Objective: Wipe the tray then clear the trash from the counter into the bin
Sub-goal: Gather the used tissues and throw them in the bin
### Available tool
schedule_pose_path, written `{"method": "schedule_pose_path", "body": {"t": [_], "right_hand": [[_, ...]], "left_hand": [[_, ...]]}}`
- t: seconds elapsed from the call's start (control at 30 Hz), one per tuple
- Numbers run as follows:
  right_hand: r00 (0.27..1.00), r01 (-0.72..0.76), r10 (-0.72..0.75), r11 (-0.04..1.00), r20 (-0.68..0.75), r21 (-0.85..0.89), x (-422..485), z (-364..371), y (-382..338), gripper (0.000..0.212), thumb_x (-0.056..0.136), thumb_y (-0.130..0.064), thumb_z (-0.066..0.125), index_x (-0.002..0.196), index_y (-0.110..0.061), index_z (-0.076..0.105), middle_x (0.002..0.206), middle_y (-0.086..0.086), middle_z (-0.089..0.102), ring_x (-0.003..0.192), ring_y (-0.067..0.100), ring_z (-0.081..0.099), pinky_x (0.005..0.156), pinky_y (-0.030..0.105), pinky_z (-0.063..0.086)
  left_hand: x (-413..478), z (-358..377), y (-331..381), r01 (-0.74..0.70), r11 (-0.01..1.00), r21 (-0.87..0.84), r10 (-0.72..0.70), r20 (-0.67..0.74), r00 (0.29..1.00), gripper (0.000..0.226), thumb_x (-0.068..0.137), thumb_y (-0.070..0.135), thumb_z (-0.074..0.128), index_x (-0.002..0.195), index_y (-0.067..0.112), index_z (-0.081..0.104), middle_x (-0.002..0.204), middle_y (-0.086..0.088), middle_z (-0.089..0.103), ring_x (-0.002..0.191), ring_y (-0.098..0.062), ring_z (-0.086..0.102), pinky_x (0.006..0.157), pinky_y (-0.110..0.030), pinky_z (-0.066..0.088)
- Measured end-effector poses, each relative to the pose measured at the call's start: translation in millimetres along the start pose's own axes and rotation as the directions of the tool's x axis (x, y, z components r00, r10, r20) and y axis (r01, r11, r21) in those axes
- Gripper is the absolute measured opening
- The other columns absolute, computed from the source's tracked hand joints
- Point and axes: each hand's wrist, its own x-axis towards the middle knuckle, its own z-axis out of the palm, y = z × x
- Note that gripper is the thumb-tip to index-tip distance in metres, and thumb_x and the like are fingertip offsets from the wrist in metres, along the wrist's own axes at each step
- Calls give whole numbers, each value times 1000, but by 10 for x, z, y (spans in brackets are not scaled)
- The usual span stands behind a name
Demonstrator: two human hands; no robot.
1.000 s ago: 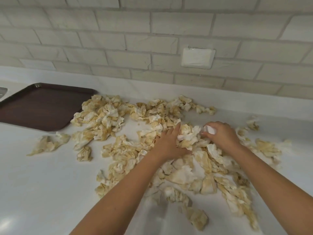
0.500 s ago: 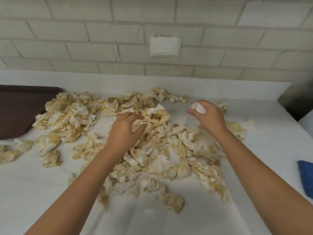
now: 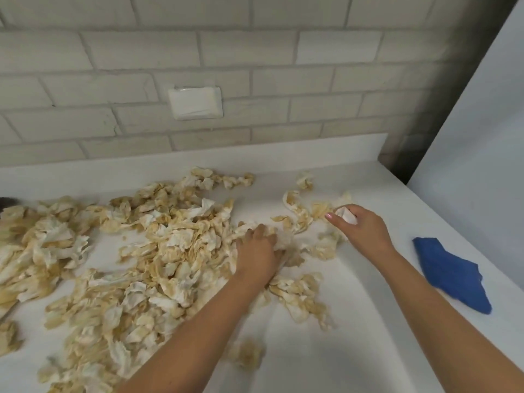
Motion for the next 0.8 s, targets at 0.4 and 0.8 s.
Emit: {"method": "schedule_pose_path", "body": {"t": [0.4, 0.8], "right_hand": [[999, -45, 45, 990, 1, 134, -207, -67, 96, 31, 79, -56, 63, 90, -27, 67, 91, -9, 69, 86, 10, 61, 76, 28, 46], [998, -60, 53, 982, 44, 178, -271, 17, 137, 32, 79, -56, 63, 93, -28, 69, 94, -13, 69, 89, 6, 62, 78, 29, 50]], "left_hand": [[-13, -397, -319, -253, 744, -619, -18, -396, 918, 43, 86, -10, 41, 114, 15, 64, 105, -1, 57, 79, -15, 54, 69, -20, 43], [74, 37, -470, -200, 973, -114, 152, -337, 929, 27, 82, 22, 39, 85, 6, 60, 85, -13, 52, 72, -31, 55, 63, -38, 48]]}}
